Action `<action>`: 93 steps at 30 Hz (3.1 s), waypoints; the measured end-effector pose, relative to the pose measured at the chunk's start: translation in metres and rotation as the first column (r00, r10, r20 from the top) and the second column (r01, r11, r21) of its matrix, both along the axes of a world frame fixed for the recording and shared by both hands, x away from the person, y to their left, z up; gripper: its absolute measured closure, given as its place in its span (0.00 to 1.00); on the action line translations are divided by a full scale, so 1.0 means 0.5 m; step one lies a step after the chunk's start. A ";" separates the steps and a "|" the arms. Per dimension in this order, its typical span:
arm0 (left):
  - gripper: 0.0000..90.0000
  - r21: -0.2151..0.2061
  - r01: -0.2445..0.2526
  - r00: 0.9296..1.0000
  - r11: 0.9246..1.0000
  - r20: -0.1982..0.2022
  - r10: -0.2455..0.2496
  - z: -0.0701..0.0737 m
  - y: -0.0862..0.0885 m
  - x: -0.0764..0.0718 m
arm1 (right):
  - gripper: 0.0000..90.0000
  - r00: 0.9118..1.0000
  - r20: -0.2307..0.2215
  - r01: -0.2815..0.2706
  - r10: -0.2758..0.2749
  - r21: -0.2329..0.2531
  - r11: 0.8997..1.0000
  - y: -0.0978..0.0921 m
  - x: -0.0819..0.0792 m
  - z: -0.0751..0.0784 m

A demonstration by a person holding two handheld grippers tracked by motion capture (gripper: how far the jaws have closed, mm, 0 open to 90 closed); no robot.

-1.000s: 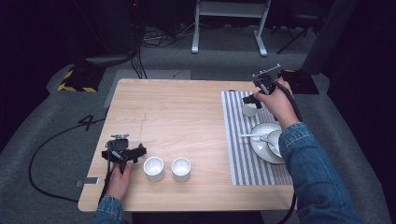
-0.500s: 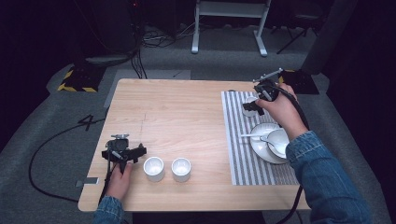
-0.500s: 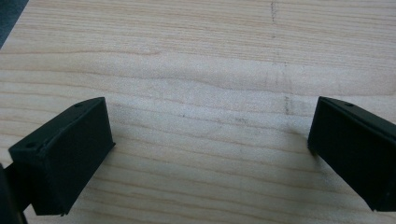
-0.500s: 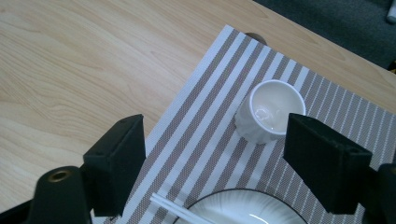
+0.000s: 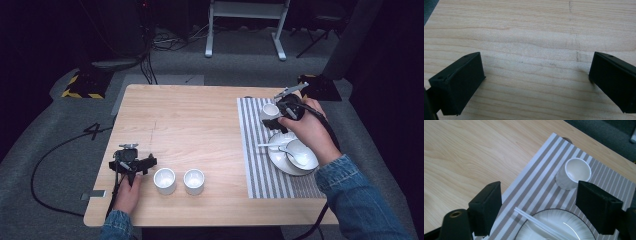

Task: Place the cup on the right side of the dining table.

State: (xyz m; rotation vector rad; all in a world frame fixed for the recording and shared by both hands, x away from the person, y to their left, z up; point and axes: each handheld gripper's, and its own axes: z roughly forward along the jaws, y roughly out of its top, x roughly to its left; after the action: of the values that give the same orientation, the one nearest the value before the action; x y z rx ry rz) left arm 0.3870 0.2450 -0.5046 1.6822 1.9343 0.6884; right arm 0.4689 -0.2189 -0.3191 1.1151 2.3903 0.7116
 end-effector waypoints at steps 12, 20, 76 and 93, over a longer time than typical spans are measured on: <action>0.00 0.000 0.000 1.000 1.000 0.000 0.000 0.000 0.000 0.000 | 0.24 0.997 0.001 -0.077 0.077 0.025 0.997 -0.005 -0.077 -0.012; 0.00 0.000 0.000 1.000 1.000 0.000 0.000 0.000 0.000 0.000 | 0.24 0.993 -0.013 -0.116 0.117 0.035 0.993 -0.009 -0.127 -0.035; 0.00 0.000 0.000 1.000 1.000 0.000 0.000 0.000 0.000 0.000 | 0.22 0.984 0.060 -0.175 0.167 0.169 0.970 -0.012 -0.268 -0.327; 0.00 -0.001 0.000 1.000 1.000 0.001 0.000 0.000 0.000 0.000 | 0.15 0.993 0.054 -0.116 0.106 0.215 0.970 -0.014 -0.271 -0.370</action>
State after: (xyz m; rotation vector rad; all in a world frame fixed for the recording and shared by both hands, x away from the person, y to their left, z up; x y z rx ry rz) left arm 0.3871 0.2449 -0.5047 1.6808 1.9337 0.6889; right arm 0.3333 -0.2260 -0.5043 1.0430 2.3974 1.0464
